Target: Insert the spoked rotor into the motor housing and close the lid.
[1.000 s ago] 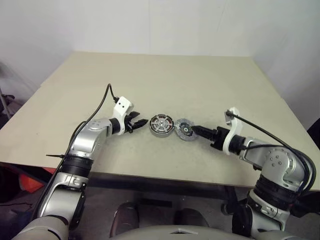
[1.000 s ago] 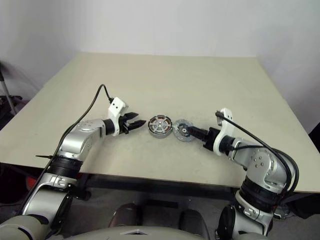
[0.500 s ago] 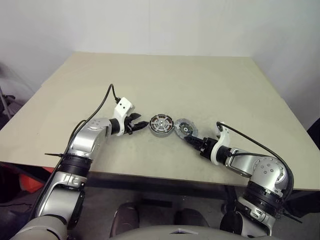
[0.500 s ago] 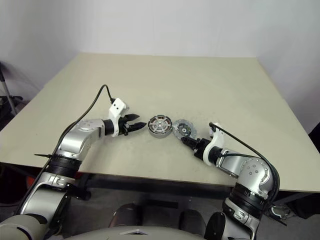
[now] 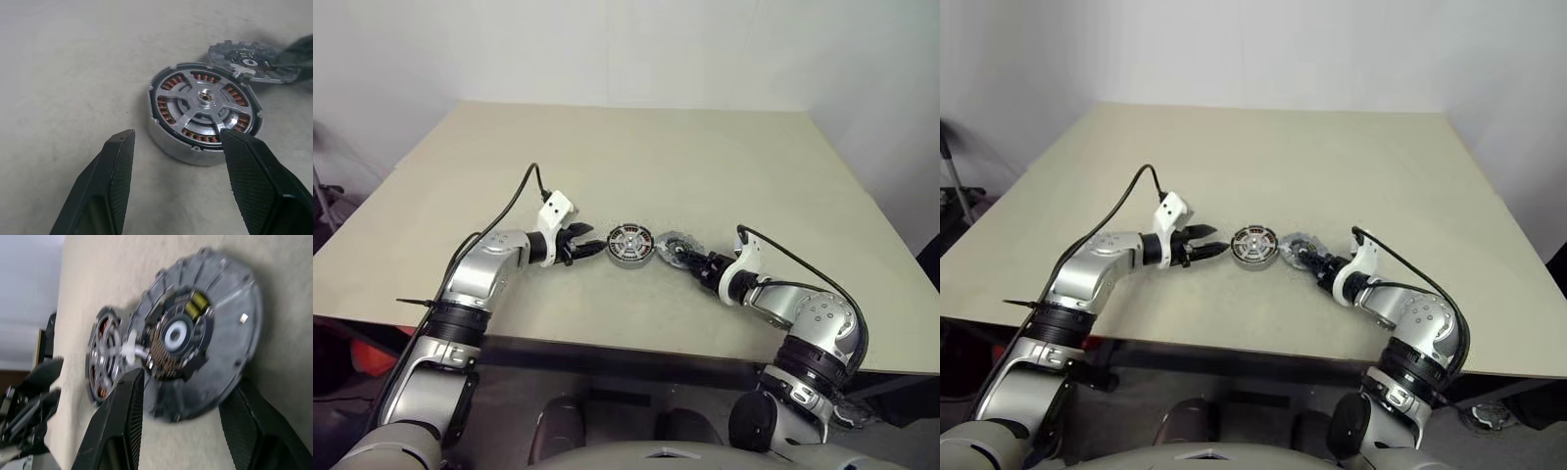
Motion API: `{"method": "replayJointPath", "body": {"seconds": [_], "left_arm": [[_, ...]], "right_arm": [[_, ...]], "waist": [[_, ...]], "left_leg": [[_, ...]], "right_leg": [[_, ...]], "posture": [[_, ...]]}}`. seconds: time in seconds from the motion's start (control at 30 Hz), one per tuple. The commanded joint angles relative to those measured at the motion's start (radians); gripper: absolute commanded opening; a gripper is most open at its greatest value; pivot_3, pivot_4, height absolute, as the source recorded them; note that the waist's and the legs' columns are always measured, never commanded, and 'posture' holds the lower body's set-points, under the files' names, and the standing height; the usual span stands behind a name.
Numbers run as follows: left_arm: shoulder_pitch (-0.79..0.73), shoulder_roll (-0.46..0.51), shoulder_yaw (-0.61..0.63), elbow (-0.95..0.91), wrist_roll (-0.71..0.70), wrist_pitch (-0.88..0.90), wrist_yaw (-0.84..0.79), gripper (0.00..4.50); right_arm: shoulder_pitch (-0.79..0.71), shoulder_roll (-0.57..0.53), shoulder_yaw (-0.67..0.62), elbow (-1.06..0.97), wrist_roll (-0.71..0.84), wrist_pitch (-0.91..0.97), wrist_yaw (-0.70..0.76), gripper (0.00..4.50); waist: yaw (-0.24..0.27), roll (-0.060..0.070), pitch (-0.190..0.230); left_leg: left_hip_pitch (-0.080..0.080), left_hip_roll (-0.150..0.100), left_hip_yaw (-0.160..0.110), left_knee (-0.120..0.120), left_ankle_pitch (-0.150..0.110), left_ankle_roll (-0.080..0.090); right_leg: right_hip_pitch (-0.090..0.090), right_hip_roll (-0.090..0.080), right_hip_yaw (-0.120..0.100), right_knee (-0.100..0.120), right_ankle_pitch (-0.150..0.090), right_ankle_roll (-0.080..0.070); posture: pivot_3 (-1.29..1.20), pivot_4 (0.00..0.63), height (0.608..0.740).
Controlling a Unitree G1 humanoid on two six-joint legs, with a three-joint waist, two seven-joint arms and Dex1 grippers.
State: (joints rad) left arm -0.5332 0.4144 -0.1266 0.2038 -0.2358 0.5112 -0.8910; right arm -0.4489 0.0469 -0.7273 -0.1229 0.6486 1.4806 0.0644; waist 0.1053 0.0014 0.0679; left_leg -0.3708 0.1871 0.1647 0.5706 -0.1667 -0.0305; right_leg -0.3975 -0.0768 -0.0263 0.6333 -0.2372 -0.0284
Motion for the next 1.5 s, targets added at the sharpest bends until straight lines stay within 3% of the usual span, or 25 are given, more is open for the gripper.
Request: {"method": "replayJointPath", "body": {"seconds": [0.03,0.43,0.53,0.7,1.27,1.5], "left_arm": [[-0.014,0.013,-0.004,-0.037,0.001,-0.011,-0.010,2.95],[-0.001,0.013,-0.012,-0.035,0.019,-0.016,0.002,2.95],[-0.001,0.015,-0.008,-0.029,0.021,-0.019,0.007,2.95],[-0.008,0.016,0.001,-0.010,0.025,-0.027,0.018,2.95],[-0.003,0.006,-0.006,0.017,0.043,-0.059,0.042,2.95],[-0.019,0.006,0.009,0.050,0.049,-0.074,0.064,2.95]], "right_arm": [[-0.040,-0.021,-0.027,0.038,-0.013,-0.086,-0.039,2.26],[-0.070,-0.054,-0.018,0.088,0.069,-0.106,-0.039,2.26],[-0.078,-0.050,-0.022,0.074,0.091,-0.068,-0.046,2.80],[-0.102,-0.031,-0.046,0.070,0.123,-0.019,-0.078,4.47],[-0.264,0.033,-0.119,-0.026,0.203,0.120,-0.119,4.47],[-0.302,0.107,-0.054,-0.087,0.267,0.134,-0.199,4.47]], "waist": [[0.000,0.000,0.000],[0.003,0.000,0.000],[0.002,0.000,0.000],[-0.003,0.000,0.000],[-0.007,0.000,0.000],[-0.001,0.000,0.000]], "left_leg": [[0.000,0.000,0.000,0.000,0.000,0.000],[0.000,0.000,0.000,0.000,0.000,-0.001],[0.000,0.000,0.000,0.000,0.000,-0.001],[0.000,0.000,0.000,-0.001,0.000,-0.001],[0.000,0.001,0.001,-0.003,0.001,-0.001],[0.000,0.000,0.001,-0.004,0.001,-0.001]], "right_leg": [[0.000,0.000,0.000,0.000,0.000,0.000],[0.000,0.000,0.000,0.000,0.002,-0.003],[0.000,0.000,0.000,0.000,0.002,-0.003],[0.000,0.000,0.000,0.000,0.002,-0.003],[-0.002,0.001,0.000,0.000,0.002,-0.004],[-0.002,0.001,0.000,-0.002,0.002,-0.004]], "posture": [[0.00,0.000,0.740],[0.00,0.000,0.740],[0.00,0.000,0.740],[0.00,0.000,0.740],[0.00,0.000,0.740],[0.00,0.000,0.740]]}}
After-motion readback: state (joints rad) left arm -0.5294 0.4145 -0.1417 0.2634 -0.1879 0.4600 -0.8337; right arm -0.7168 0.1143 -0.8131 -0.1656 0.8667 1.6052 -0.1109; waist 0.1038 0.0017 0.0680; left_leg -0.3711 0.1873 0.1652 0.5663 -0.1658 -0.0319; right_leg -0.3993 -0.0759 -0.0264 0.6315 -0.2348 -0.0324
